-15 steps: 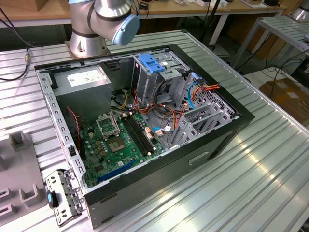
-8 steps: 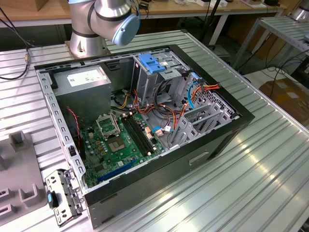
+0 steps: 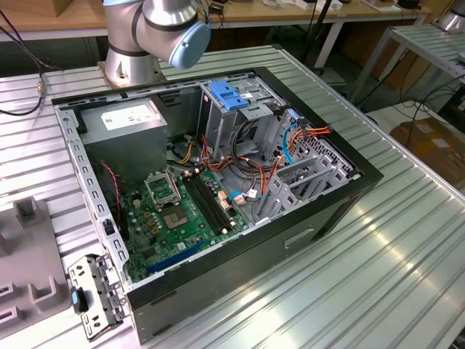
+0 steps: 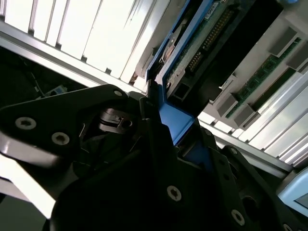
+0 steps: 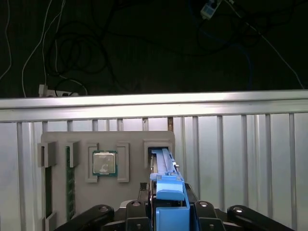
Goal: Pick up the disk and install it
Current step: 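Pick up the disk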
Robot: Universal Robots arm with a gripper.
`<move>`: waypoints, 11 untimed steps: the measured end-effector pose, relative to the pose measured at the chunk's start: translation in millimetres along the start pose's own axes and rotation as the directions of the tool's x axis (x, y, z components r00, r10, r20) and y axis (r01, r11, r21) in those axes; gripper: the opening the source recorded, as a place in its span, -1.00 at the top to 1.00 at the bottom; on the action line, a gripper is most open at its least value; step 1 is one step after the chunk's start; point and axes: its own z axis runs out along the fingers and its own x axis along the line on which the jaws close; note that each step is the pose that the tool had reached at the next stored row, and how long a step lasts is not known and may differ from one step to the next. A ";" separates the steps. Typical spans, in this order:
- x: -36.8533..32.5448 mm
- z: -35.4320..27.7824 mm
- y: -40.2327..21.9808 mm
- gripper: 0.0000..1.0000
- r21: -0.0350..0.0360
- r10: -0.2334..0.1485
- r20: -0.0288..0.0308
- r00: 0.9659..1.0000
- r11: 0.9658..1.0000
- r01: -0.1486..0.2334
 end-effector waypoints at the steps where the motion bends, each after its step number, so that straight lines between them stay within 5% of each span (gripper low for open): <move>1: 0.0 -2.7 0.0 0.26 0.000 0.000 0.000 1.000 1.000 0.000; 11: -0.3 -30.0 0.3 0.26 0.000 0.000 -0.008 1.000 1.000 0.000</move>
